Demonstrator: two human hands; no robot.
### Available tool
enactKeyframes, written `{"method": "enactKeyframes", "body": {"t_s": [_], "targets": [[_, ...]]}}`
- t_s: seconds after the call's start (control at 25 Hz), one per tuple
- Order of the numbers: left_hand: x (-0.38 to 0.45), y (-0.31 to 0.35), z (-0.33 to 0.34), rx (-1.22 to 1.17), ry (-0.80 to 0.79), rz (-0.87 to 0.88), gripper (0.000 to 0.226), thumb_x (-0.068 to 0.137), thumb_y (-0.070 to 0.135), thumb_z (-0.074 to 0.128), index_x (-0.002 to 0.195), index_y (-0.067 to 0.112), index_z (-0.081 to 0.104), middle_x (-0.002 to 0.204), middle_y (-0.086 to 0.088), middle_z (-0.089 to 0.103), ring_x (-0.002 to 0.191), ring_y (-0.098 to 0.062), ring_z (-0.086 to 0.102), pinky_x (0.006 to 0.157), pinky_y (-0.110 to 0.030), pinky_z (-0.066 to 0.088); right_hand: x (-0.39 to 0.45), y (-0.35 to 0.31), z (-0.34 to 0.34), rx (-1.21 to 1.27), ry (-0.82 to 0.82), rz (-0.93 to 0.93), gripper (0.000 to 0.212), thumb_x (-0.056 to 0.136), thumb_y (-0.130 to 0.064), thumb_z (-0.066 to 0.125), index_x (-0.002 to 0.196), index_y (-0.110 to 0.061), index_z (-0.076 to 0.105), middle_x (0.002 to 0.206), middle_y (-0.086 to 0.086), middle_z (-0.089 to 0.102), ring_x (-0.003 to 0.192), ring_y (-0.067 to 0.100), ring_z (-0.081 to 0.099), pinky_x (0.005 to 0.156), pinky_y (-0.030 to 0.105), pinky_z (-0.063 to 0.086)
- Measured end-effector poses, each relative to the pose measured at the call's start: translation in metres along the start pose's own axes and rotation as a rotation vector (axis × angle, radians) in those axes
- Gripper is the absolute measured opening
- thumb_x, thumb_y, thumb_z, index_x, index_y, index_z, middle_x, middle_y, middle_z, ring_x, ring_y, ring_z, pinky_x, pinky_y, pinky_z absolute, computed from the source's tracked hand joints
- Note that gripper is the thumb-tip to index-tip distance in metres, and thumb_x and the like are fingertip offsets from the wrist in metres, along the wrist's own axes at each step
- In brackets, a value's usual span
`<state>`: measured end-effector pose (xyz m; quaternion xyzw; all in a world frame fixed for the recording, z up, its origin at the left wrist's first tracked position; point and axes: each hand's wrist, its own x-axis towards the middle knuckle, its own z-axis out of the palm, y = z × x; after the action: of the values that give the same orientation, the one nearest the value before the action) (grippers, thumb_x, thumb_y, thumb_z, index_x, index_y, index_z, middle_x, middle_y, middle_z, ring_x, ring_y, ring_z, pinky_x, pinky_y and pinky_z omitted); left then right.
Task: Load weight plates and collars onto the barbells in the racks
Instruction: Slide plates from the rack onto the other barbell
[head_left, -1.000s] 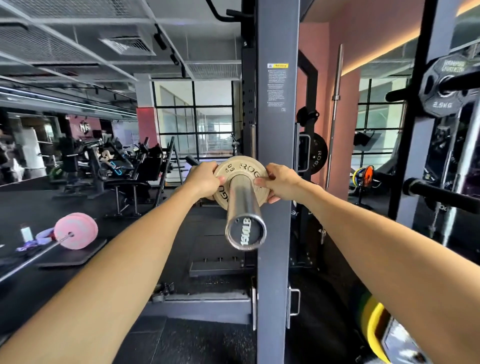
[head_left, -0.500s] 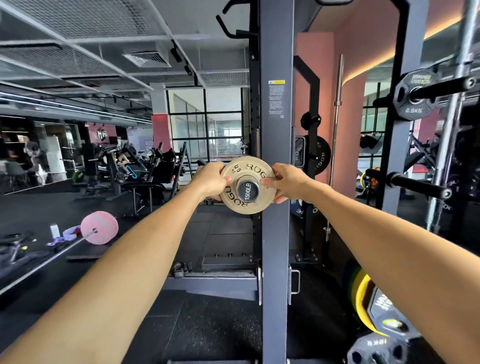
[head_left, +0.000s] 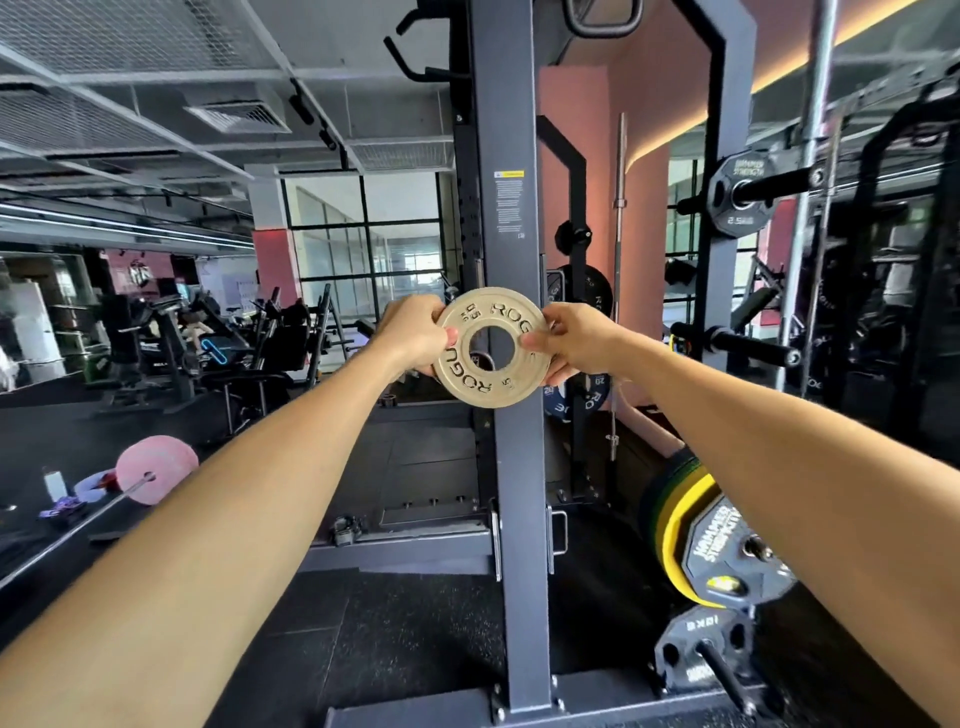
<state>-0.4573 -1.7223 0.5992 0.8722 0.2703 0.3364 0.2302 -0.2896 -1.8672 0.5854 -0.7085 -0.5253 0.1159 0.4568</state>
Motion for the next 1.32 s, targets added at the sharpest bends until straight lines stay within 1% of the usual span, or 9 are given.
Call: {"method": "enactKeyframes", "body": {"t_s": [0.12,0.24,0.36,0.48,0.64,0.76,0.88,1.12,1.32], "targets": [[0.007,0.026,0.001,-0.003,-0.002,0.015,0.006,0.094,0.013,0.062,0.099,0.015,0.063,0.1,-0.01,0.069,0.076,-0.025,0.072,0.055,-0.031,0.06,-0.009,-0.004,-0.025,0.002,0.011,-0.012,0.023,0.094,-0.022,0.061,0.108,-0.006,0.054,0.09,0.017,0.071,0.072,0.029,0.072,0.067,0.038,0.062],[0.019,0.056,0.019,-0.019,-0.026,0.038,0.008,0.093,0.014,0.063,0.101,0.014,0.064,0.099,-0.011,0.069,0.079,-0.027,0.072,0.061,-0.039,0.062,-0.016,0.007,-0.058,0.004,0.028,0.011,0.021,0.094,-0.021,0.061,0.107,-0.006,0.054,0.09,0.018,0.071,0.068,0.028,0.072,0.063,0.035,0.062],[0.034,0.089,0.054,-0.019,-0.038,0.087,0.003,0.093,0.014,0.063,0.092,0.016,0.063,0.093,-0.009,0.07,0.075,-0.024,0.072,0.061,-0.038,0.063,-0.022,0.028,-0.101,-0.004,0.048,0.033,0.024,0.093,-0.019,0.062,0.11,-0.005,0.053,0.089,0.016,0.07,0.065,0.026,0.071,0.061,0.035,0.062],[0.055,0.133,0.105,-0.047,-0.044,0.124,0.014,0.092,0.012,0.064,0.081,0.019,0.058,0.092,-0.009,0.068,0.073,-0.022,0.07,0.055,-0.034,0.061,-0.027,0.063,-0.157,-0.033,0.083,0.056,0.029,0.093,-0.02,0.062,0.117,-0.005,0.054,0.093,0.02,0.071,0.068,0.029,0.07,0.061,0.034,0.062],[0.085,0.186,0.162,-0.086,-0.053,0.172,0.002,0.093,0.012,0.064,0.094,0.012,0.063,0.093,-0.009,0.066,0.063,-0.014,0.065,0.04,-0.021,0.053,-0.031,0.105,-0.225,-0.058,0.129,0.055,0.025,0.094,-0.02,0.062,0.113,-0.008,0.053,0.086,0.016,0.07,0.067,0.028,0.071,0.063,0.037,0.062],[0.113,0.22,0.213,-0.11,-0.092,0.207,0.008,0.091,0.013,0.065,0.098,0.009,0.065,0.096,-0.011,0.067,0.07,-0.023,0.07,0.051,-0.031,0.06,-0.036,0.143,-0.275,-0.076,0.172,0.095,0.03,0.094,-0.021,0.061,0.116,-0.004,0.051,0.093,0.025,0.07,0.072,0.034,0.071,0.067,0.041,0.062],[0.136,0.259,0.264,-0.128,-0.143,0.236,0.01,0.091,0.015,0.065,0.099,0.01,0.065,0.095,-0.011,0.069,0.074,-0.025,0.072,0.06,-0.036,0.062,-0.046,0.176,-0.323,-0.098,0.228,0.143,0.032,0.094,-0.022,0.06,0.118,-0.002,0.051,0.097,0.028,0.069,0.066,0.029,0.07,0.068,0.041,0.062],[0.182,0.326,0.351,-0.191,-0.202,0.312,0.008,0.095,0.011,0.061,0.103,0.008,0.061,0.081,-0.005,0.061,0.067,-0.013,0.062,0.043,-0.022,0.055,-0.04,0.241,-0.411,-0.12,0.294,0.194,0.033,0.095,-0.022,0.06,0.118,-0.001,0.05,0.101,0.029,0.069,0.072,0.032,0.071,0.065,0.038,0.062],[0.243,0.361,0.418,-0.172,-0.153,0.339,0.006,0.092,0.015,0.065,0.098,0.012,0.064,0.088,-0.005,0.065,0.067,-0.013,0.066,0.048,-0.025,0.058,-0.01,0.297,-0.475,-0.117,0.298,0.18,0.034,0.095,-0.021,0.06,0.122,-0.003,0.051,0.102,0.027,0.069,0.079,0.036,0.071,0.067,0.039,0.062]]}}
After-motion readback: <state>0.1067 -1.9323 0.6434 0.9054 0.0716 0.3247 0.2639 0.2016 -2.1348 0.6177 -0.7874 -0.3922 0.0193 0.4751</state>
